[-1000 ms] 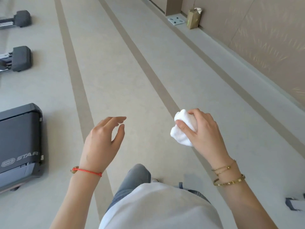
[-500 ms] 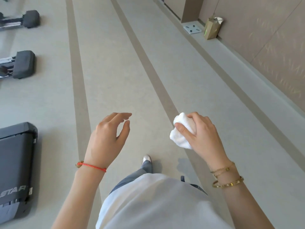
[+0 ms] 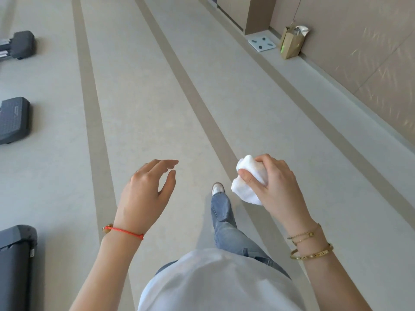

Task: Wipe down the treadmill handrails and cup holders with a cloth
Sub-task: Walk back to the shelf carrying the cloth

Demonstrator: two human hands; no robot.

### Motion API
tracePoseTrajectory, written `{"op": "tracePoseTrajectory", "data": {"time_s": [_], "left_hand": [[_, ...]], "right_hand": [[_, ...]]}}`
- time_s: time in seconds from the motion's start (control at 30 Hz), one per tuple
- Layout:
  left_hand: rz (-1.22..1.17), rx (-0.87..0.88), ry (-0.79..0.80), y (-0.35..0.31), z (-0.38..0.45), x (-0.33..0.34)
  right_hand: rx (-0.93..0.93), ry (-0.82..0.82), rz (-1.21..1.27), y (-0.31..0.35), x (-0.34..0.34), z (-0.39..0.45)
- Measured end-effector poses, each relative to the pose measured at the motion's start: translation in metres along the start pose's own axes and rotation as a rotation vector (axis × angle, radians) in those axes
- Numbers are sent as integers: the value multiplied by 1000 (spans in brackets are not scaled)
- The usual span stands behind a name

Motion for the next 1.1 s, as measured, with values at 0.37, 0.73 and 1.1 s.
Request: {"op": "tracePoseTrajectory", "data": {"time_s": [0.37, 0.73, 1.1], "left_hand": [[-3, -20, -86, 37, 286, 22], [4, -66, -129, 114, 520, 45], [5, 14, -127, 206, 803, 40]], "right_hand": [[-70, 7, -1, 9, 6, 312], [-116, 74, -18, 29, 57, 563], [-118, -13, -10, 77, 101, 850]]}}
Point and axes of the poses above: each hand's wrist, its own z-axis towards the middle knuckle, its own x-axis out of the palm, y = z × x, the point moved 10 cm from there along z, towards the middle knuckle, and after that the axes turned 1 degree about z, right-handed, at the moved point
